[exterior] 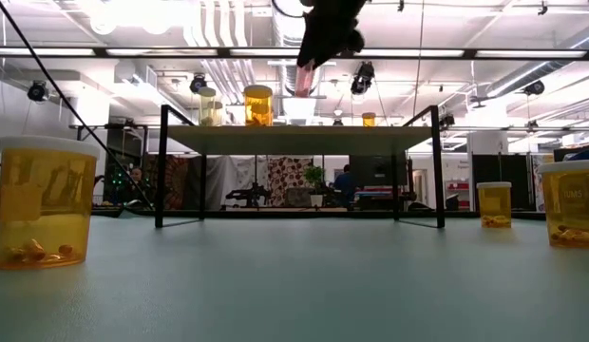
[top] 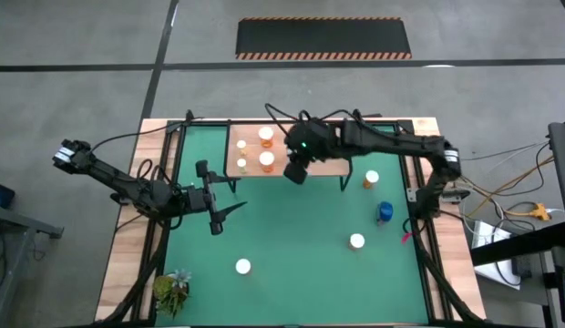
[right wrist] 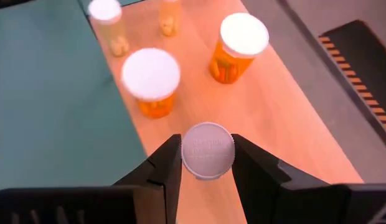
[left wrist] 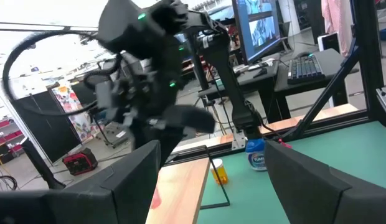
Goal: Pick and place medicine bottles onto shelf by color
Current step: Put the small pink pill bottle on the shelf
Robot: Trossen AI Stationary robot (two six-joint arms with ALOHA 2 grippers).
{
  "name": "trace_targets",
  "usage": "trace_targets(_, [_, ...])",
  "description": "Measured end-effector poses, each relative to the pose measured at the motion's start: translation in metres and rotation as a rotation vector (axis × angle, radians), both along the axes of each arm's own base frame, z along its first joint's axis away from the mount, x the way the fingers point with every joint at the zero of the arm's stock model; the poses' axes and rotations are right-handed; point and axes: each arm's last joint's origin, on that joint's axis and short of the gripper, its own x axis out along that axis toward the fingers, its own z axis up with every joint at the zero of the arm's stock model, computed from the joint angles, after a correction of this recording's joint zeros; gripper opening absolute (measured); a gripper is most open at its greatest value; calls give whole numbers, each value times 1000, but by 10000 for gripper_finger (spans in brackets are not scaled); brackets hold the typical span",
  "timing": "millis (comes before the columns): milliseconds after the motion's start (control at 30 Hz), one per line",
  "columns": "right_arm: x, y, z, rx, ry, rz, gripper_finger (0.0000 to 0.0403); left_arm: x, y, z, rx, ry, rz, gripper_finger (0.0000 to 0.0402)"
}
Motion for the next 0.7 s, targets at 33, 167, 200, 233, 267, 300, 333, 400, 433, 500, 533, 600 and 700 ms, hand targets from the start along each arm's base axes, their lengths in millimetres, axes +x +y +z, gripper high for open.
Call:
trace_targets(33, [3, -5, -1, 5, 5, 1, 113, 0, 0, 0, 0, 0, 0, 270])
trace_targets(167, [14, -18, -6, 4, 36, 3, 113, 0, 0, 0, 1, 3, 0, 270])
trace_targets(200, [16, -21, -7, 0, 43, 4, 113, 0, 0, -1, 2, 4, 0, 270])
trace_targets(233, [18, -24, -7, -3, 48, 4, 113, 0, 0, -1, 2, 4, 0, 270])
trace_targets(267, [20, -26, -9, -5, 55, 5, 113, 0, 0, -1, 2, 4, 0, 270])
trace_targets(300, [22, -28, -10, -8, 61, 6, 114, 0, 0, -1, 2, 4, 0, 270])
trace_targets(333, [23, -31, -11, -11, 63, 5, 114, 0, 0, -1, 2, 4, 0, 270])
trace_targets(400, [24, -36, -14, -14, 74, 1, 114, 0, 0, -1, 2, 4, 0, 270])
trace_targets(433, [24, -39, -15, -16, 81, -2, 114, 0, 0, -1, 2, 4, 0, 270])
trace_targets(500, [23, -46, -18, -17, 92, -11, 114, 0, 0, -1, 2, 4, 0, 270])
trace_targets(533, [23, -49, -19, -16, 94, -19, 114, 0, 0, -1, 2, 4, 0, 270])
trace_targets(600, [21, -56, -21, -15, 101, -35, 114, 0, 0, -1, 2, 5, 0, 270])
trace_targets(700, [19, -64, -25, -9, 108, -52, 114, 0, 0, -1, 2, 5, 0, 270])
